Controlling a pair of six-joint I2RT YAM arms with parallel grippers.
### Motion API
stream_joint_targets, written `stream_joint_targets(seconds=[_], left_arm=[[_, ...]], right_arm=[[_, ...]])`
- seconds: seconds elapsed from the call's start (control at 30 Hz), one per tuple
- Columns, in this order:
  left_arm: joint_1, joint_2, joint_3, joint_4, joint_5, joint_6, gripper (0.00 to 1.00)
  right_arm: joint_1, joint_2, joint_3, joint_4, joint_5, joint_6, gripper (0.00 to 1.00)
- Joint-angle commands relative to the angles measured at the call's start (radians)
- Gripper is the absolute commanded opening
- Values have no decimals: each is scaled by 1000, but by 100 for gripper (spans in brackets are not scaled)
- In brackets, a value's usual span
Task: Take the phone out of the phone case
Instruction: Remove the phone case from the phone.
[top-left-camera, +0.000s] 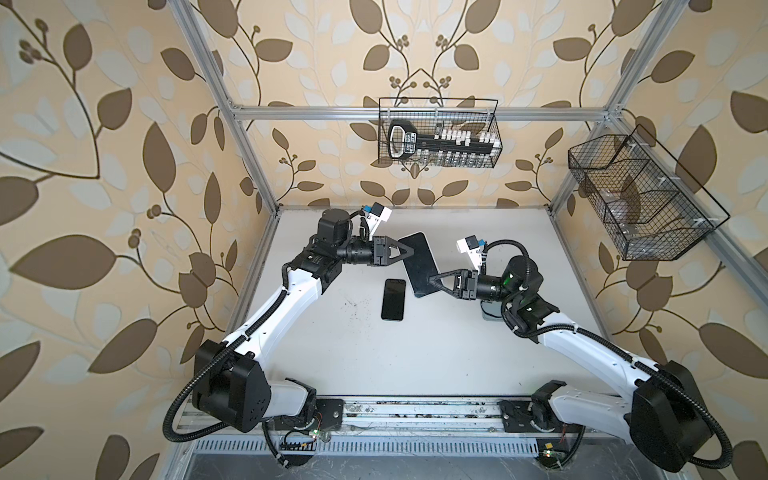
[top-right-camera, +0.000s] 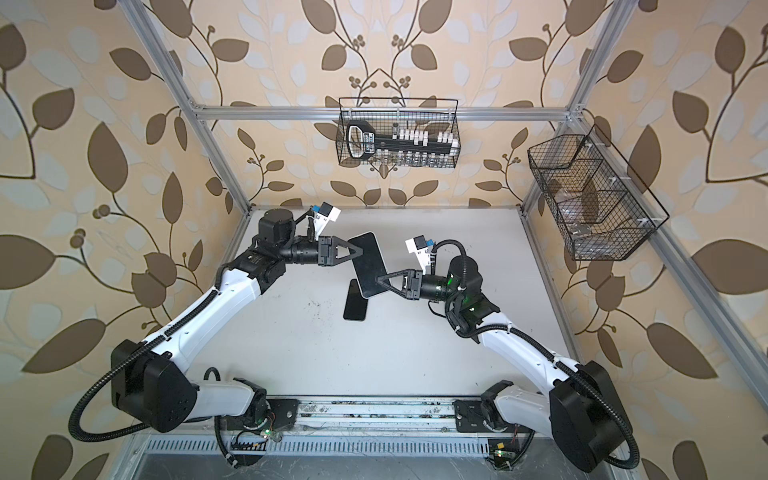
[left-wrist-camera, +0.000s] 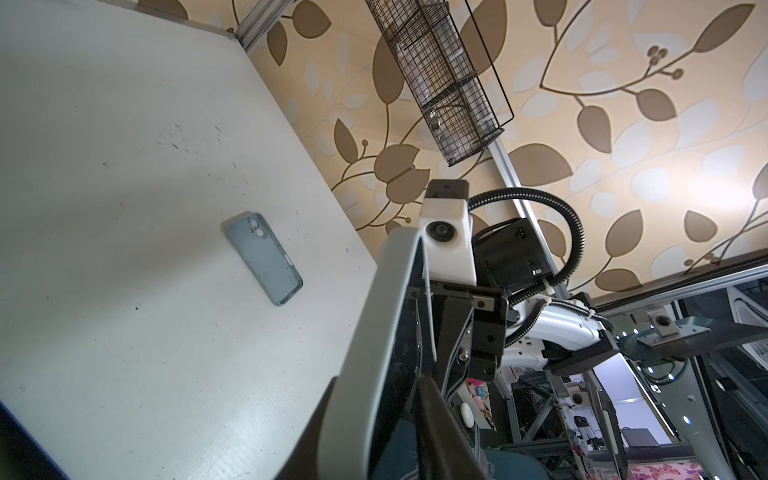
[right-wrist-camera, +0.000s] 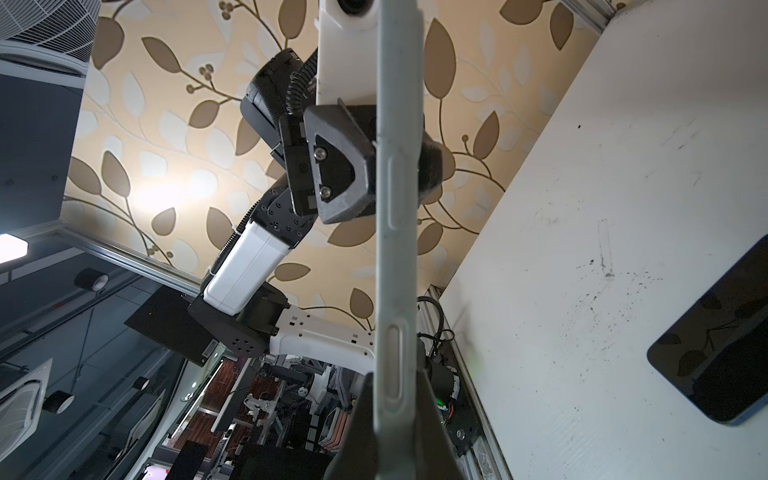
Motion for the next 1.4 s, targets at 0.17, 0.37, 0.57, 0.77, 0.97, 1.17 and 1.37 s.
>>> stream_joint_targets(seconds=[0.17,0.37,0.57,0.77,0.97,1.17,1.37], left_arm=[[3,11,22,80,62,-15,25],[4,13,29,85,60,-18,18],[4,11,31,89,53,-27,1],[7,-6,18,113,32,-50,0],[9,-27,-35,266,-38,-183,0],[10,-32,-102,436,-142,-314,0],[12,-39,-154,579,-272,-457,0]], right_arm=[[-1,0,29,42,1,9,0],[-3,-4,20,28,-3,5,0],[-4,-7,19,26,-2,5,0],[-6,-9,21,22,10,6,10],[-7,-11,11,28,32,12,48],[-8,-13,-2,65,45,34,65],[-11,-37,-39,70,76,27,94]])
